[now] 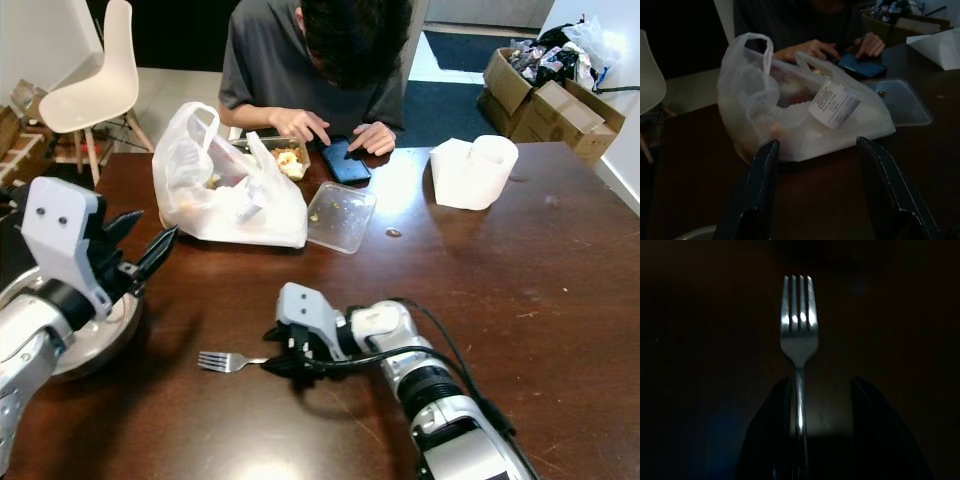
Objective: Setting the table
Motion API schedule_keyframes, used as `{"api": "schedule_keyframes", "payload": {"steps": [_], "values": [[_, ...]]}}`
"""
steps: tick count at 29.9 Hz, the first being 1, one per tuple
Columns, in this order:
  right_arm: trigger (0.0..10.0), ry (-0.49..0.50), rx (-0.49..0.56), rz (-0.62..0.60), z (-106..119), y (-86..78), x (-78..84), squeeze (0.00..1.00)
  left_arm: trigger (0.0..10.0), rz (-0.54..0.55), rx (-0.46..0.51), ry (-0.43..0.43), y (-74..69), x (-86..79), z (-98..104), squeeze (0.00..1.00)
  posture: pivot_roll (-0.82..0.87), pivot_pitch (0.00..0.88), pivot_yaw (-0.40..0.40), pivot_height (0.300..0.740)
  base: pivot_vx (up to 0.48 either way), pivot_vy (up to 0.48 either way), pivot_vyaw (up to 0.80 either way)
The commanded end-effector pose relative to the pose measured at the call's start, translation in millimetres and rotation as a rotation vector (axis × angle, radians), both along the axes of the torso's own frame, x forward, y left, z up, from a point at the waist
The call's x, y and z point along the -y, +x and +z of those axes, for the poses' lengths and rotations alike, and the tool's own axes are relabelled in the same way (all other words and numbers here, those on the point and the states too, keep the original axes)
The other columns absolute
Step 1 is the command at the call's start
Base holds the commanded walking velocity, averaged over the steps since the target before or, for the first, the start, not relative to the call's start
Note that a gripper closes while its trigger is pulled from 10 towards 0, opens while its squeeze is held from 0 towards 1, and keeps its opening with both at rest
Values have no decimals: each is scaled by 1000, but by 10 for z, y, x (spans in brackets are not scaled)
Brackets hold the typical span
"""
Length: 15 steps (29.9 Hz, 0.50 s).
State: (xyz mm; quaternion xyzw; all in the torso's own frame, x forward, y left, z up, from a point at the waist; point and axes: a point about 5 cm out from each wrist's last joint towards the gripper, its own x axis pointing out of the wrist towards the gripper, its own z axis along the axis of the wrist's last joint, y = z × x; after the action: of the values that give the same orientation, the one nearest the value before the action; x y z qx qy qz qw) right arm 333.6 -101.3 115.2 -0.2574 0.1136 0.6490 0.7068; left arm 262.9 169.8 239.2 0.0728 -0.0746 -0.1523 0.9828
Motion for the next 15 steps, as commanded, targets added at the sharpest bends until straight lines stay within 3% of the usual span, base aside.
{"api": "schedule_keyframes", "payload": {"steps": [1, 4, 5, 6, 7, 15], "values": [[10000, -109, -84, 24, -279, -127, 24, 0, 10000, 1, -14, 1, -37, -18, -17, 0, 138, 86, 91, 740, 0, 0, 0], [10000, -136, -76, 35, -305, -134, 18, 0, 10000, 3, -14, 0, -44, -15, -18, 0, 141, 88, 87, 740, 0, 0, 0], [9647, -150, -73, 36, -319, -136, 25, 0, 10000, 4, -14, -1, -48, -13, -18, 0, 141, 88, 87, 740, 0, 0, 0], [8667, -161, -71, 34, -331, -135, 34, 0, 10000, 5, -14, -2, -50, -12, -18, 0, 141, 88, 87, 740, 0, 0, 0], [0, -178, -83, 32, -356, -145, 73, 0, 10000, 7, -15, -2, -53, -12, -20, 0, 138, 89, 85, 740, 0, 0, 0], [0, -200, -150, 31, -424, -208, 259, 0, 10000, -3, -27, -2, -52, -2, -41, 0, 103, 88, 91, 740, 0, 0, 0]]}}
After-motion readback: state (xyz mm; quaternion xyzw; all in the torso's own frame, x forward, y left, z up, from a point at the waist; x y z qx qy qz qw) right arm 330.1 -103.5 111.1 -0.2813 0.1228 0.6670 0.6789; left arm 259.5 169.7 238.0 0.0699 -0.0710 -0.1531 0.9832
